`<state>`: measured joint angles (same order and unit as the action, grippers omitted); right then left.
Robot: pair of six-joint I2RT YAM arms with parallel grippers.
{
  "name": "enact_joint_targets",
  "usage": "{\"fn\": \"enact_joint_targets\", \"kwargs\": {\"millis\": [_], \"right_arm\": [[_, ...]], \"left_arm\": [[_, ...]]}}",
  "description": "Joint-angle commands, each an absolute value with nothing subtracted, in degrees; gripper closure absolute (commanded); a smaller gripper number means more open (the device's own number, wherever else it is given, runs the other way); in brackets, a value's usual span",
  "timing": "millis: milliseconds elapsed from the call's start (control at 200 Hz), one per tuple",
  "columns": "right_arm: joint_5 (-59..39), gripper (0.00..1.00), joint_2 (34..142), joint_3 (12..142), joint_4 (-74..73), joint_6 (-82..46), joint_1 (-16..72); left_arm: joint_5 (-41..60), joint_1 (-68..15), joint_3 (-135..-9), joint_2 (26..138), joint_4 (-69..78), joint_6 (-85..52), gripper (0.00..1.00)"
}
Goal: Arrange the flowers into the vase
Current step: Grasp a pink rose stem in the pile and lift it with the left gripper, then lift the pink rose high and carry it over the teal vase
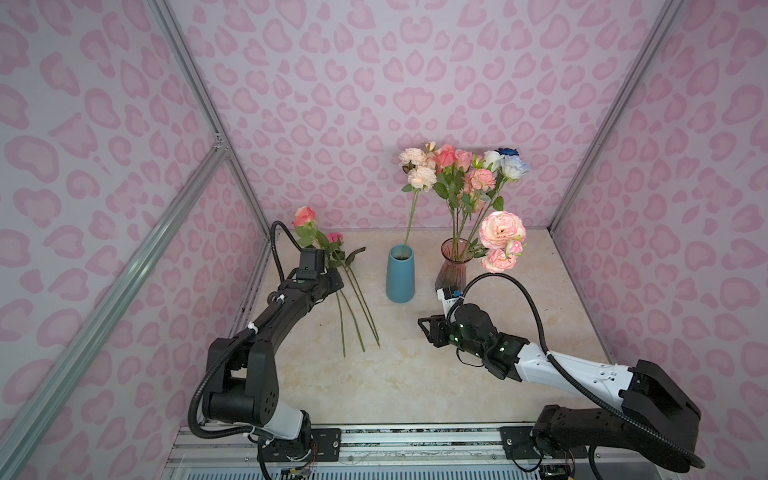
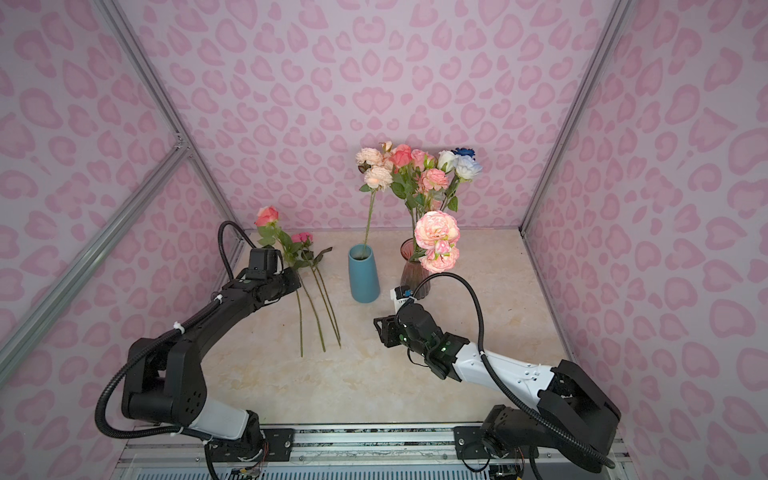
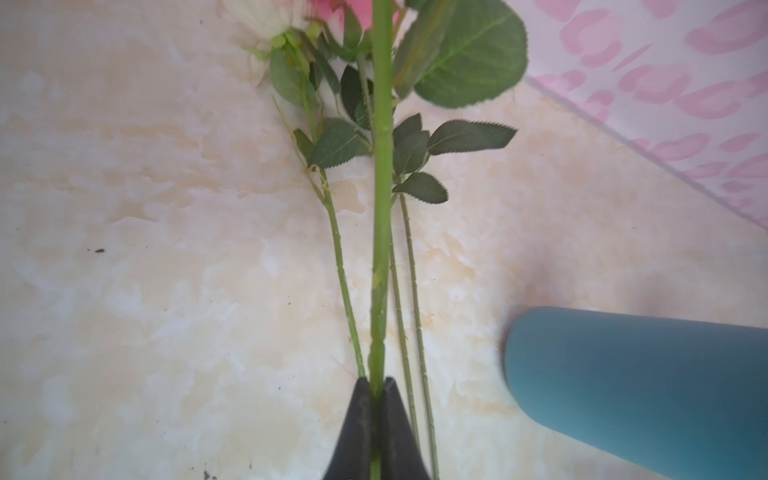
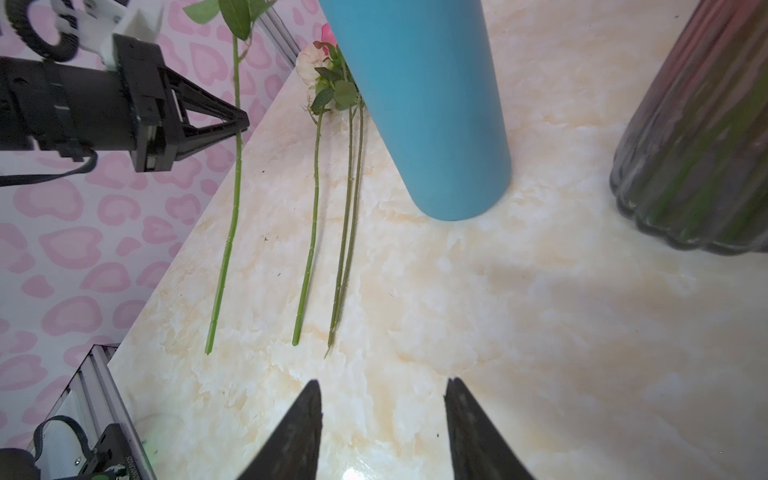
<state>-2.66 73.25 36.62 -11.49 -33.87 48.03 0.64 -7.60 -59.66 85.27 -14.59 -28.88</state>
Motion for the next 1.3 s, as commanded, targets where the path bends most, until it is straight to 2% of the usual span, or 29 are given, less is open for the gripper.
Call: {"fn": "enact_joint_targets", "kwargs": {"millis": [0, 230, 380, 605, 815, 990, 1295], "right_arm": [[-2.4, 0.51, 72.9, 37.3, -11.0, -33.7, 48.4], [0.2, 0.51, 71.2, 37.9, -12.4, -28.8, 48.9], [4.3, 0.51, 69.0, 34.6, -18.7, -27.1, 48.9], [6.1, 0.52, 71.2, 34.5, -22.3, -26.0, 48.9], [6.8, 0.52, 73.1, 34.6, -26.5, -25.5, 48.8], [7.5, 0.52, 73.0, 33.7, -27.6, -24.2, 48.9], [9.5, 0.52, 71.8, 30.6, -29.2, -25.0, 48.7]], "left_arm": [[1.6, -7.7, -59.3, 79.0, -14.3, -28.4, 0.97], [3.0, -11.4, -61.2, 67.3, -2.5, -25.5, 0.97], [-0.8, -15.1, -65.5, 65.5, 6.8, -23.0, 0.97], [-0.6, -17.8, -74.8, 71.2, 22.8, -20.7, 0.97], [-0.7, -21.8, -83.8, 81.1, 30.4, -19.3, 0.97], [-1.7, -26.0, -87.4, 87.2, 31.6, -16.8, 0.97], [-3.1, -29.5, -85.6, 92.2, 32.0, -14.2, 0.97]]}}
